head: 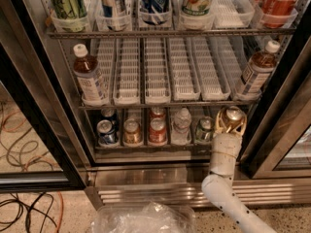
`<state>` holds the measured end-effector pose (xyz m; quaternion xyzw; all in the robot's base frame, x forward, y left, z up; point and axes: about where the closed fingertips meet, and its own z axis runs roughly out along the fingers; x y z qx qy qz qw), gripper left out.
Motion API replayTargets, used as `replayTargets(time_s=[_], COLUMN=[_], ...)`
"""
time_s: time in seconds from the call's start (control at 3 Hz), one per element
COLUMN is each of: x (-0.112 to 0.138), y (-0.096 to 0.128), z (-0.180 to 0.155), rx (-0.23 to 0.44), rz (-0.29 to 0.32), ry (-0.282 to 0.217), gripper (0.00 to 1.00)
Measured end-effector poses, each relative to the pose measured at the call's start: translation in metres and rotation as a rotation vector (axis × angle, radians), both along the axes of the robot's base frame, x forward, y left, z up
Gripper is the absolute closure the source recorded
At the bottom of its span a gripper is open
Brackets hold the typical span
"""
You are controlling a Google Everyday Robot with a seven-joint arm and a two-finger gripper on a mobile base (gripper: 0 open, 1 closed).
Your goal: Pick orange can from bottom shelf of fridge
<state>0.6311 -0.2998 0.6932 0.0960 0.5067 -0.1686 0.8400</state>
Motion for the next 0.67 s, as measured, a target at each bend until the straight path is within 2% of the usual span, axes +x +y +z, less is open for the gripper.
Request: replayTargets(time_s=[0.33,0.67], x=[-0.024,-0.064], y=[-0.001,-0.006], z=[-0.001,-0.01], rx=[-0.017,-0.056], rz=[0.008,0.013], ry=[0.016,0.075], gripper=[1.0,1.0])
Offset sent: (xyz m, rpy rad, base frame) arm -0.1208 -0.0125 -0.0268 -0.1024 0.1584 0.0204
